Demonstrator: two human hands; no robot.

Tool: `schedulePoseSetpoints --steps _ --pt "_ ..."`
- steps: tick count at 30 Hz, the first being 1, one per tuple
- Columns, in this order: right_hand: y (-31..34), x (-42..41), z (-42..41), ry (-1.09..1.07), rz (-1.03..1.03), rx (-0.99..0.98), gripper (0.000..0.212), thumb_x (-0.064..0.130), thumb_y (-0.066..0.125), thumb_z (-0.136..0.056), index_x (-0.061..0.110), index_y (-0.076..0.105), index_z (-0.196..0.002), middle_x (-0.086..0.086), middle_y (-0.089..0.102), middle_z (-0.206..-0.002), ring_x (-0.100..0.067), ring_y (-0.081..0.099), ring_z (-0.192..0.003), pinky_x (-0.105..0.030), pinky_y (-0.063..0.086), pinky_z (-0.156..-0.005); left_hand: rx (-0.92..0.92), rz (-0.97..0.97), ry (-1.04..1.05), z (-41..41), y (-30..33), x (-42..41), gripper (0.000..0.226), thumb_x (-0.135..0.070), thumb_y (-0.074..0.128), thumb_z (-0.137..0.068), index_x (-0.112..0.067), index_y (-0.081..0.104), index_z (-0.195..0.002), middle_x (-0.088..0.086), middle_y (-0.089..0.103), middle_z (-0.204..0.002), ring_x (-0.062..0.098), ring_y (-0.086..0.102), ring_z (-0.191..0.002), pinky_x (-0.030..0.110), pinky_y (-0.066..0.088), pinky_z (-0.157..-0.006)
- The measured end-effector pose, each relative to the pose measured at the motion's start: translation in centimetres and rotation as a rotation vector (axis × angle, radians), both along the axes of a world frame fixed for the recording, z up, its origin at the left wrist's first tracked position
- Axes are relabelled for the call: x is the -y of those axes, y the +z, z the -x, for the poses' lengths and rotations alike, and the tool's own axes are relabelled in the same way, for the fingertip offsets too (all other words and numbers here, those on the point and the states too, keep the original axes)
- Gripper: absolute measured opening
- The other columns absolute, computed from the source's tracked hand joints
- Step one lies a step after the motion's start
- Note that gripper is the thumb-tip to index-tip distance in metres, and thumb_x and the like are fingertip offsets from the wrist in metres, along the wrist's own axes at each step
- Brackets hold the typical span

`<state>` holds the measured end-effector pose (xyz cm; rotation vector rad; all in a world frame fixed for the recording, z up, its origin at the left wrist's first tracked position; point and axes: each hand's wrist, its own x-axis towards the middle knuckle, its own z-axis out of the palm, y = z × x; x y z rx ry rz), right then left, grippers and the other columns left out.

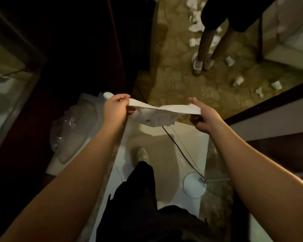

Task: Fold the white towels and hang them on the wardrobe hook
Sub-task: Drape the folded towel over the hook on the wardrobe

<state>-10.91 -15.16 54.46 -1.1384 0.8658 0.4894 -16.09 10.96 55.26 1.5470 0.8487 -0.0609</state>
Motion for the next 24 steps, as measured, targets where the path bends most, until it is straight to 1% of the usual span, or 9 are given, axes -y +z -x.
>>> schedulePoseSetpoints --steps 4,8,10,12,15,17,20,22,24 --pt "4.1 -1.0 4.2 0.096 -0.105 0.140 0.014 0.023 0.069 -0.095 0.016 0.075 -0.106 0.000 0.069 -0.068 -0.006 0.063 -0.050 -0.019 0.052 -0.049 0.135 -0.062 -0.004 8.0 4.6 -1.6 0.018 -0.006 0.056 -0.098 -0.006 0.067 -0.113 0.018 0.069 -0.104 0.022 0.073 -0.079 0.025 0.059 -0.066" --pt "8.6 -1.7 8.7 0.257 -0.168 0.338 0.017 0.025 0.065 -0.098 0.017 0.071 -0.112 0.000 0.072 -0.096 -0.008 0.072 -0.077 -0.021 0.055 -0.065 0.110 -0.581 -0.314 16.4 10.3 -3.2 0.041 -0.022 0.067 -0.094 -0.014 0.060 -0.133 0.002 0.067 -0.113 0.016 0.065 -0.099 0.022 0.043 -0.077" --pt "11.8 -2.5 11.2 0.388 -0.155 0.466 0.019 0.023 0.058 -0.101 0.019 0.067 -0.117 0.004 0.074 -0.102 -0.005 0.072 -0.089 -0.022 0.053 -0.074 0.068 -0.831 -0.386 20.5 13.2 -4.2 0.034 -0.025 0.065 -0.095 -0.017 0.062 -0.129 0.004 0.067 -0.114 0.021 0.062 -0.106 0.024 0.036 -0.080" --pt "15.3 -3.5 13.7 0.569 -0.100 0.614 0.022 0.021 0.057 -0.101 0.022 0.063 -0.122 0.008 0.071 -0.106 -0.002 0.069 -0.095 -0.019 0.051 -0.075 0.075 -0.972 -0.369 24.1 16.0 -5.1 0.022 -0.026 0.058 -0.098 -0.015 0.067 -0.115 0.007 0.069 -0.106 0.026 0.066 -0.100 0.031 0.043 -0.078" --pt "19.5 -5.3 17.2 0.772 0.110 0.822 0.026 0.017 0.067 -0.095 0.023 0.063 -0.121 0.005 0.069 -0.106 -0.002 0.065 -0.091 -0.020 0.049 -0.077 0.068 -1.072 -0.291 29.4 20.5 -6.3 0.023 -0.029 0.055 -0.099 -0.010 0.067 -0.106 0.010 0.066 -0.096 0.029 0.064 -0.091 0.037 0.048 -0.075" --pt "21.7 -6.6 19.9 0.795 0.280 0.945 0.016 0.021 0.073 -0.092 0.021 0.067 -0.106 0.004 0.067 -0.086 0.001 0.062 -0.070 -0.017 0.047 -0.066 0.069 -1.148 -0.257 33.3 23.2 -6.9 0.023 -0.030 0.057 -0.100 -0.009 0.065 -0.101 0.007 0.060 -0.095 0.028 0.059 -0.093 0.035 0.040 -0.074" --pt "24.4 -8.1 25.3 0.770 0.410 1.068 0.014 0.035 0.072 -0.091 0.021 0.072 -0.093 0.002 0.070 -0.079 -0.005 0.065 -0.068 -0.022 0.050 -0.065 0.044 -1.361 -0.220 40.1 26.1 -7.6 0.025 -0.035 0.061 -0.097 -0.012 0.070 -0.102 0.014 0.053 -0.115 0.035 0.047 -0.115 0.041 0.036 -0.094" --pt "26.4 -8.9 29.8 0.817 0.459 1.157 0.023 0.033 0.064 -0.097 0.014 0.073 -0.090 0.000 0.072 -0.080 -0.006 0.067 -0.068 -0.024 0.047 -0.063 0.052 -1.332 -0.207 45.3 27.2 -7.8 0.025 -0.035 0.059 -0.098 -0.014 0.069 -0.107 0.013 0.053 -0.122 0.033 0.046 -0.121 0.045 0.034 -0.103" --pt "28.1 -9.5 35.0 0.812 0.471 1.236 0.025 0.031 0.058 -0.102 0.012 0.069 -0.090 0.001 0.068 -0.077 -0.001 0.062 -0.061 -0.019 0.043 -0.057 0.088 -1.173 -0.187 51.4 27.9 -7.4 0.023 -0.034 0.056 -0.100 -0.013 0.066 -0.104 0.006 0.060 -0.110 0.025 0.055 -0.107 0.041 0.042 -0.094"
